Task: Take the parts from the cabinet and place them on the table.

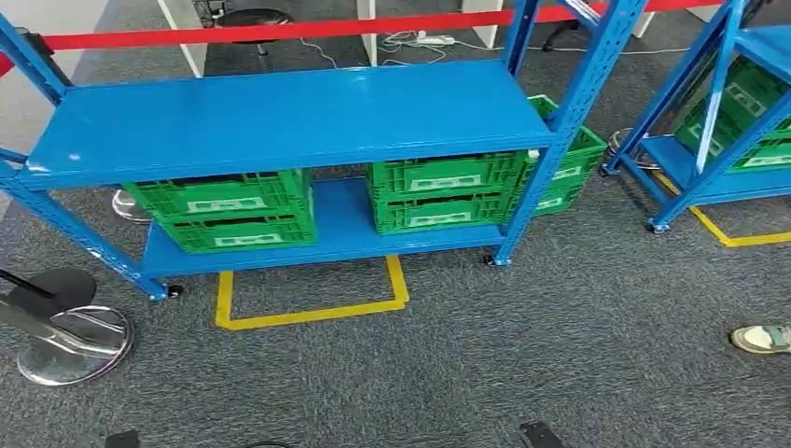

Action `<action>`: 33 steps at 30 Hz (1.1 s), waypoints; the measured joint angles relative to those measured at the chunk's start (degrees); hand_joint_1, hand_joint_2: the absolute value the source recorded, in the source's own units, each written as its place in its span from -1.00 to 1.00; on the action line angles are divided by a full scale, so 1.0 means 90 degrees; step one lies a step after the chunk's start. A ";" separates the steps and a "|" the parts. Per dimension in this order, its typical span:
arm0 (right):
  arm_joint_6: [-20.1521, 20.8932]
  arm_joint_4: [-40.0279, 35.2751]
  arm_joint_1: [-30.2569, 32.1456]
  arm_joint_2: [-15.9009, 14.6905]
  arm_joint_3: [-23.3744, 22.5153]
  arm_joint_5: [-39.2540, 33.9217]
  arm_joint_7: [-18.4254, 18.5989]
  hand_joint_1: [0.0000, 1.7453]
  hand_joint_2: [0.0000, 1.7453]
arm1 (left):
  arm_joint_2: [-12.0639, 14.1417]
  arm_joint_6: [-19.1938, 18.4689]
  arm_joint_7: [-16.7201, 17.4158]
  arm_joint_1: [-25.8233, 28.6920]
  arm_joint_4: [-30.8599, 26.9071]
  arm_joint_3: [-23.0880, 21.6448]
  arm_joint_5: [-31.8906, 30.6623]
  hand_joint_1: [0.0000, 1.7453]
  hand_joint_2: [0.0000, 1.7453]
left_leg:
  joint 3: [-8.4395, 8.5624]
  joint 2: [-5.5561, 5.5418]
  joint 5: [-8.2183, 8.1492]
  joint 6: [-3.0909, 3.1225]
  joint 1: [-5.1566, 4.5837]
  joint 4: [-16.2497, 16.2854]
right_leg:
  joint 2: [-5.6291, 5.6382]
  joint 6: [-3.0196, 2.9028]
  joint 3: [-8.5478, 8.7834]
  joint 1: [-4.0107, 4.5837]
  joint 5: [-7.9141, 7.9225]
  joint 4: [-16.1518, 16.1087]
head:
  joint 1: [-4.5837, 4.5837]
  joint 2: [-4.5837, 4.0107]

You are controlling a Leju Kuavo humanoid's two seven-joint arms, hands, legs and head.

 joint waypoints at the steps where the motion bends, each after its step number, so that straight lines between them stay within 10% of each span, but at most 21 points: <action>1: -0.0002 0.0000 -0.0003 0.0000 -0.0015 0.0000 -0.0002 -1.00 -1.00 | 0.0000 0.0010 -0.0007 -0.0001 0.0015 -0.0129 -0.0029 -1.00 -1.00 | 0.0000 0.0000 0.0000 0.0000 0.0000 0.0000 | 0.0001 0.0000 0.0001 0.0000 0.0000 0.0000 | 0.0000 0.0000; 9: -0.0017 0.0000 0.0010 0.0029 -0.0073 0.0080 -0.0056 -1.00 -1.00 | 0.0048 0.0532 -0.0007 -0.0008 0.0121 -0.1322 -0.1637 -1.00 -1.00 | 0.0000 0.0000 -0.0001 -0.0001 0.0000 0.0000 | 0.0001 0.0001 -0.0001 0.0000 -0.0001 0.0000 | -0.0002 0.0000; 18: 0.0015 0.0000 0.0012 0.0041 -0.0085 0.0182 0.0002 -1.00 -1.00 | 0.0085 -0.0165 0.1601 -0.0003 0.0233 -0.2275 -0.2249 -1.00 -1.00 | 0.0000 0.0000 -0.0001 -0.0001 0.0000 0.0000 | 0.0001 0.0000 -0.0002 0.0000 -0.0001 0.0000 | -0.0002 0.0000; 33: 0.0027 0.0007 0.0103 0.0041 -0.0126 0.0211 0.0012 -1.00 -1.00 | -0.0019 -0.0649 0.1163 0.0006 0.0236 -0.2015 -0.1272 -1.00 -1.00 | 0.0000 0.0001 -0.0001 -0.0001 0.0000 0.0000 | 0.0002 0.0000 -0.0002 0.0000 -0.0001 0.0000 | -0.0002 0.0000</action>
